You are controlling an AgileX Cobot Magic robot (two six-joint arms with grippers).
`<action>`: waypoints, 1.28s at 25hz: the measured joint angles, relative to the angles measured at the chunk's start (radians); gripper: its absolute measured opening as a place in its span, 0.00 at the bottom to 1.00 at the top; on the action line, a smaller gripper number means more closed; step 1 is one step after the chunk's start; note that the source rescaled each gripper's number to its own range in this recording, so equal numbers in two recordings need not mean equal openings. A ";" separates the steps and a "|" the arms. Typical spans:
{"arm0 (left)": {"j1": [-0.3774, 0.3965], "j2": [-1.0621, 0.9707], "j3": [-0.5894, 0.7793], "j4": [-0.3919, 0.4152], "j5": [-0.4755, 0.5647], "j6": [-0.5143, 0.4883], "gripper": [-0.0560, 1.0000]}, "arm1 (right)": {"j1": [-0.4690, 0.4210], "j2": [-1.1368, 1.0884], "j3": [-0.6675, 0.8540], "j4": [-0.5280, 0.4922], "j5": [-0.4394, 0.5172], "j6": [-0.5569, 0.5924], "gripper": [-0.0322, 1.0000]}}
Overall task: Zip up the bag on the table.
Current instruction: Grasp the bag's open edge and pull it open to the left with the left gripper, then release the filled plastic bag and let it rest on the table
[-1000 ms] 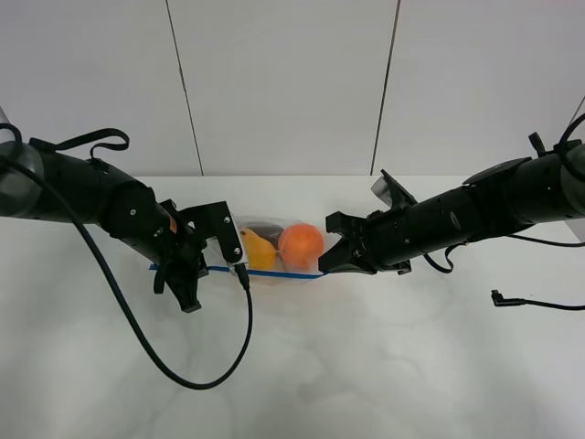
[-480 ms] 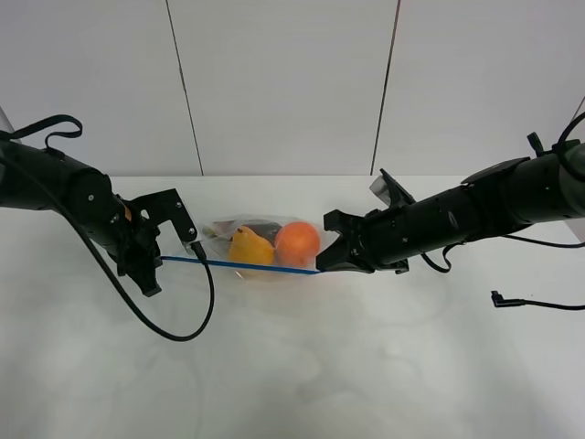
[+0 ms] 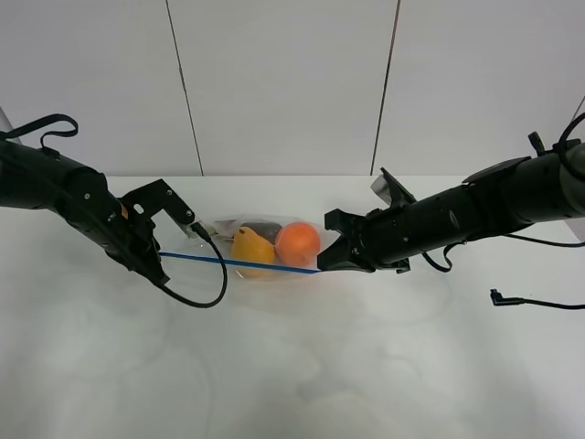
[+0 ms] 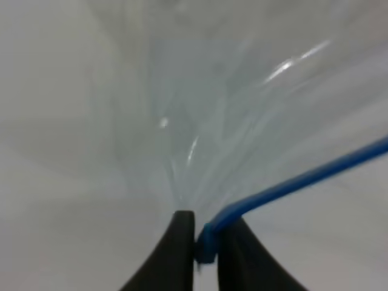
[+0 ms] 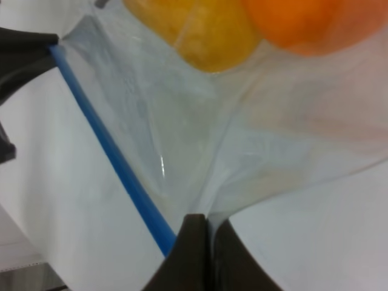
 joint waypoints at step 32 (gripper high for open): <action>0.014 -0.175 -0.031 0.067 0.108 -0.660 1.00 | -0.003 0.000 0.000 -0.076 -0.014 0.000 0.03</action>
